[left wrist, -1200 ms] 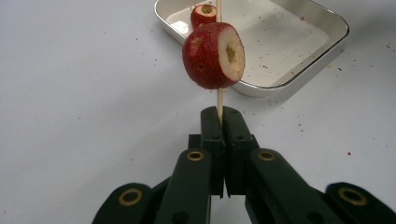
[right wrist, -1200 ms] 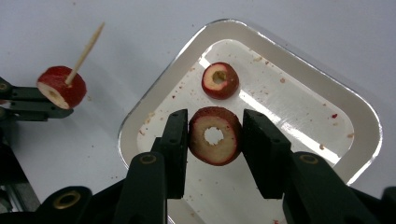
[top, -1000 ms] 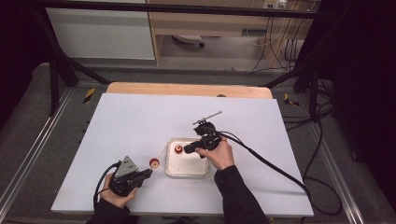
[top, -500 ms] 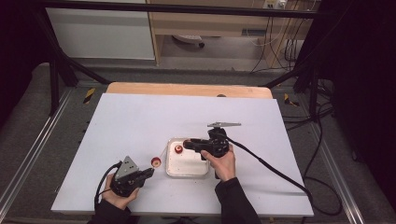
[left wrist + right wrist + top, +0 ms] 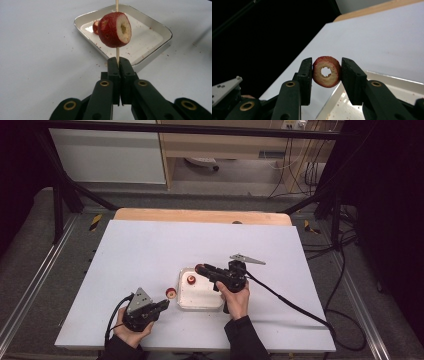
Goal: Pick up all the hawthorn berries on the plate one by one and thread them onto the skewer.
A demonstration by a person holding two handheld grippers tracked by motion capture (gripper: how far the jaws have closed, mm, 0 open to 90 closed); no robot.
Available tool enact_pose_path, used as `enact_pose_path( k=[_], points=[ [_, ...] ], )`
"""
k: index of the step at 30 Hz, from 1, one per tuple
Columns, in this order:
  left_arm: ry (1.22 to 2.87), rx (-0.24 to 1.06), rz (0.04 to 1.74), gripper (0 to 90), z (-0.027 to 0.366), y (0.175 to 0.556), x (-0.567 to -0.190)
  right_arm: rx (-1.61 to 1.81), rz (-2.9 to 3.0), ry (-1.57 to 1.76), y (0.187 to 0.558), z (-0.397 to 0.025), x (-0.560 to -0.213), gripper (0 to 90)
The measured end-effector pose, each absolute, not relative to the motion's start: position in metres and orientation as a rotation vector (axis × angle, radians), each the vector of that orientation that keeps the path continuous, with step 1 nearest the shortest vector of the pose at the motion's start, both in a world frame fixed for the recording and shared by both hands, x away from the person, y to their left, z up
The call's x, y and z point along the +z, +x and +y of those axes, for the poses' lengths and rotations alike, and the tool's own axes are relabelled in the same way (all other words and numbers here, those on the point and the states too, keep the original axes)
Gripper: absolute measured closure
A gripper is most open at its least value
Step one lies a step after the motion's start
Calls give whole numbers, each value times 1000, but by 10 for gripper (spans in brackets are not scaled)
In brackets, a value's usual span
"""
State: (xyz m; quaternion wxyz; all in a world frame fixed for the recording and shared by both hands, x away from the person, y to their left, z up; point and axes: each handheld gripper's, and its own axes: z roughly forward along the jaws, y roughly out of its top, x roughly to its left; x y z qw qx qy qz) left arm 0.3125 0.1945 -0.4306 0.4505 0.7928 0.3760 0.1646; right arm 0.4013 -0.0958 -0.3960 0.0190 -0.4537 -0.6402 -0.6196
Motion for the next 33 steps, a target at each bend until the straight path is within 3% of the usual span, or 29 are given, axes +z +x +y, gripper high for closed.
enact_pose_path(
  k=[17, 33],
  points=[
    [1894, 405, 939, 883, 166, 316, -415, -2207, -1763, -1440, 404, -102, -387, 627],
    [1886, 386, 921, 883, 146, 320, -409, -2272, -1697, -1425, 403, -103, -385, 627]
  ],
)
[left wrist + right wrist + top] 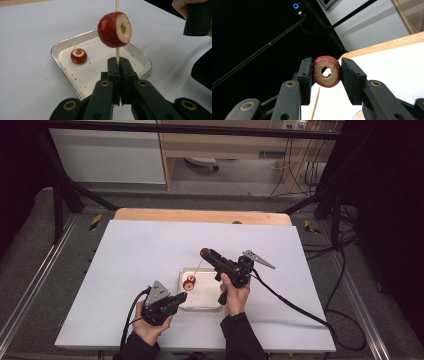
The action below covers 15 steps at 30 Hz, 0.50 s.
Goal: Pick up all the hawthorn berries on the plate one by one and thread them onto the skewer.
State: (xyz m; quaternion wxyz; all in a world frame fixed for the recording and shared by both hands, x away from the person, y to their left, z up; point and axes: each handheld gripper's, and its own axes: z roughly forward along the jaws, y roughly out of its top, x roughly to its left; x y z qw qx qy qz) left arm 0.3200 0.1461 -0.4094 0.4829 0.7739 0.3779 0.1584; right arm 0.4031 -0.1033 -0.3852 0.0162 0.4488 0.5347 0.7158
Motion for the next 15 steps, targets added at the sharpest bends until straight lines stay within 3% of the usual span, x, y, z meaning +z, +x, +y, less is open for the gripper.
enact_pose_path(
  k=[15],
  points=[
    [1878, 385, 923, 884, 144, 321, -410, 2242, 1660, 1392, 402, -103, -385, 627]
  ],
)
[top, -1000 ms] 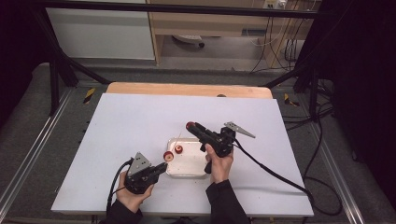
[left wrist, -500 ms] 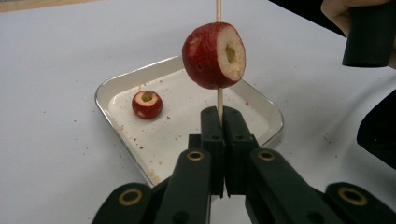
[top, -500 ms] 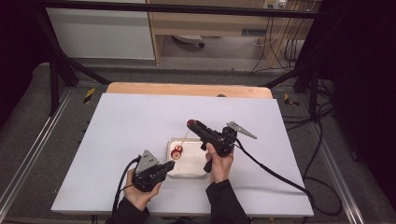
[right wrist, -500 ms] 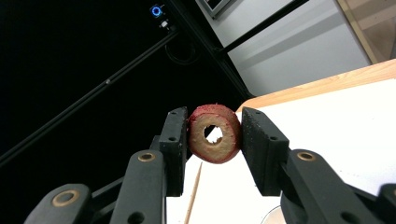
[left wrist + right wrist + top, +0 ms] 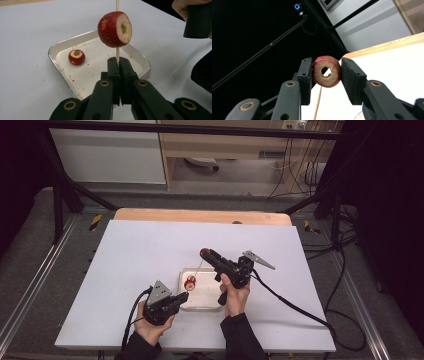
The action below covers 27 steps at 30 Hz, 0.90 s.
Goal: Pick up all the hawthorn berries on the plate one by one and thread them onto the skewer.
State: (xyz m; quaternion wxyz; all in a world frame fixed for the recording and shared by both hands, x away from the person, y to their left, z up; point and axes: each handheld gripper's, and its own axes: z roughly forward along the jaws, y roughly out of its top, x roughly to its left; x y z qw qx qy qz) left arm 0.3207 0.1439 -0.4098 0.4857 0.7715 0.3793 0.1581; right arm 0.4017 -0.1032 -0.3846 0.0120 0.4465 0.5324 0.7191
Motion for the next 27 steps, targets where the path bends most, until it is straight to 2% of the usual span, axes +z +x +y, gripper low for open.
enact_pose_path(
  k=[27],
  points=[
    [1815, 367, 974, 883, 135, 331, -403, 2239, 1730, 1391, 393, -92, -399, 628]
  ],
)
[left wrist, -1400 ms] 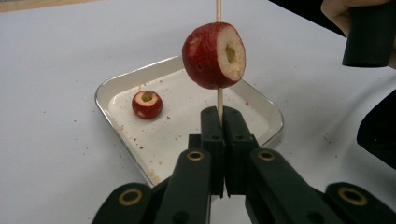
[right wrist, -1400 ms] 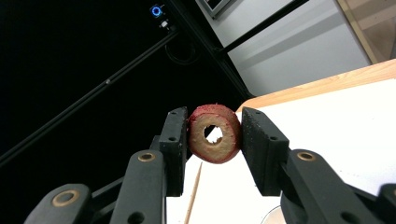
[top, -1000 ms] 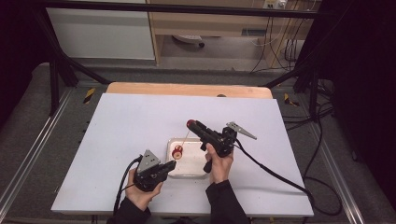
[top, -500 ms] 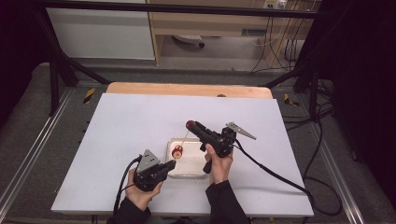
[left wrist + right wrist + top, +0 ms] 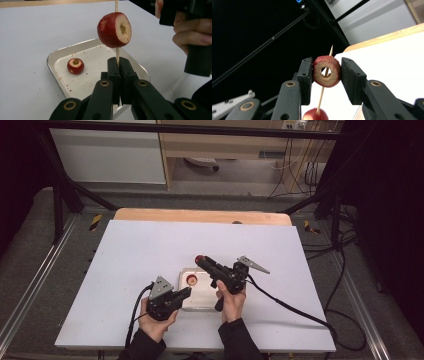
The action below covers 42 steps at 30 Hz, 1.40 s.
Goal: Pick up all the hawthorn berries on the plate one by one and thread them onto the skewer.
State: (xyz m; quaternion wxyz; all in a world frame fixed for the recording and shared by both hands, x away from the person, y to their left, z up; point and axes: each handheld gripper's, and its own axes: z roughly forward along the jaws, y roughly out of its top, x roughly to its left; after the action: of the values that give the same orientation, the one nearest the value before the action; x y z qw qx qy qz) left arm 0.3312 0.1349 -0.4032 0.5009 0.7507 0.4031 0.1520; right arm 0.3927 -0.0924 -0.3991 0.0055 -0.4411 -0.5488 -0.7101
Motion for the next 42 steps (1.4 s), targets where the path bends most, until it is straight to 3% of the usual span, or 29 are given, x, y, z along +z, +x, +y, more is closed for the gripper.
enact_pose_path(
  k=[15, 24, 32, 42],
  points=[
    [1825, 370, 975, 883, 136, 339, -405, -2152, -1803, -1374, 387, -86, -411, 617],
    [1870, 378, 970, 884, 157, 338, -410, -2096, -1994, -1373, 388, -99, -399, 389],
    [1940, 394, 954, 883, 187, 333, -416, -1821, -2320, -1334, 391, -109, -403, 166],
    [2026, 407, 947, 882, 220, 322, -425, -1504, -2550, -1296, 395, -112, -408, 83]
  ],
)
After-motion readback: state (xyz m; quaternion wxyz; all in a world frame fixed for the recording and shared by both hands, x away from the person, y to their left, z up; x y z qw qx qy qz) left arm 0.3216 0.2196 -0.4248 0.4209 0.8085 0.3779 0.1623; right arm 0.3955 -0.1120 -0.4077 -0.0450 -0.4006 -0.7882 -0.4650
